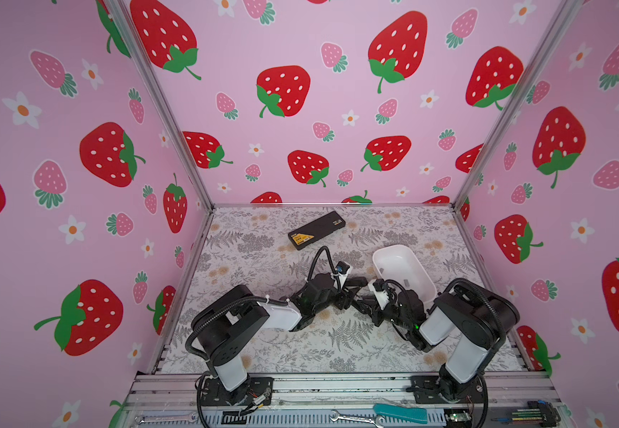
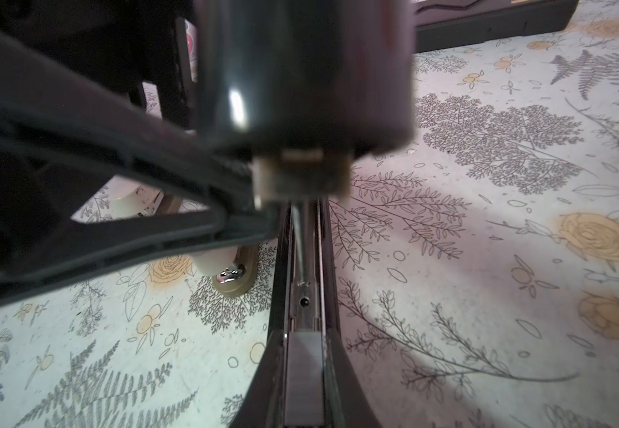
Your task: Load the staples into the stapler
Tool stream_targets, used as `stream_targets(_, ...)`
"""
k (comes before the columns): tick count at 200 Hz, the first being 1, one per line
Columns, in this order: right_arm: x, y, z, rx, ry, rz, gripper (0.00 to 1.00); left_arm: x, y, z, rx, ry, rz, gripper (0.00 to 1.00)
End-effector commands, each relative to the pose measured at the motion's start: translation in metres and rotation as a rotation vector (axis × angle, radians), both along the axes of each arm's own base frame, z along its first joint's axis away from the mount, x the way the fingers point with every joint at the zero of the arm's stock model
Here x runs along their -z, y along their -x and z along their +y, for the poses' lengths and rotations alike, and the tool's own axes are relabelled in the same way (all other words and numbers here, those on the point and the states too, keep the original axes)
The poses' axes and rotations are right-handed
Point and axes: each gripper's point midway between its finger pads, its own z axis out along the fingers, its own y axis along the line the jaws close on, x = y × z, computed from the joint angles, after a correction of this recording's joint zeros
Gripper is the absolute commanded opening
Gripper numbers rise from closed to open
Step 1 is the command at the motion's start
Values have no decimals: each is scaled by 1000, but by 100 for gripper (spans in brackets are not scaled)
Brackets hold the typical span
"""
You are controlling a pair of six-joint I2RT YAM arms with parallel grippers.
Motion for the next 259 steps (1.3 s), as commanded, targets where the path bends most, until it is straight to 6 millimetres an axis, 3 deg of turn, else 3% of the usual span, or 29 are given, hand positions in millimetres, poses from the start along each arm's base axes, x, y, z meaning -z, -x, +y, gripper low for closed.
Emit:
stream_targets(1, -13, 2, 2, -19, -26, -51, 2, -21, -11, -6, -10, 32, -87, 74)
stream_targets(69, -12, 3, 2, -20, -22, -50, 3, -19, 8, -9, 60, 27, -169, 73)
stream_targets(128, -13, 1, 0, 4, -13, -66, 8, -36, 23, -6, 84, 66, -214, 73)
stream_targets(202, -7, -16, -12, 180, 109, -136, 8, -49, -1, 26, -145, 58, -236, 73)
stream_targets(259, -5, -15, -11, 223, 155, -170, 8, -43, -7, 24, -167, 33, -222, 73)
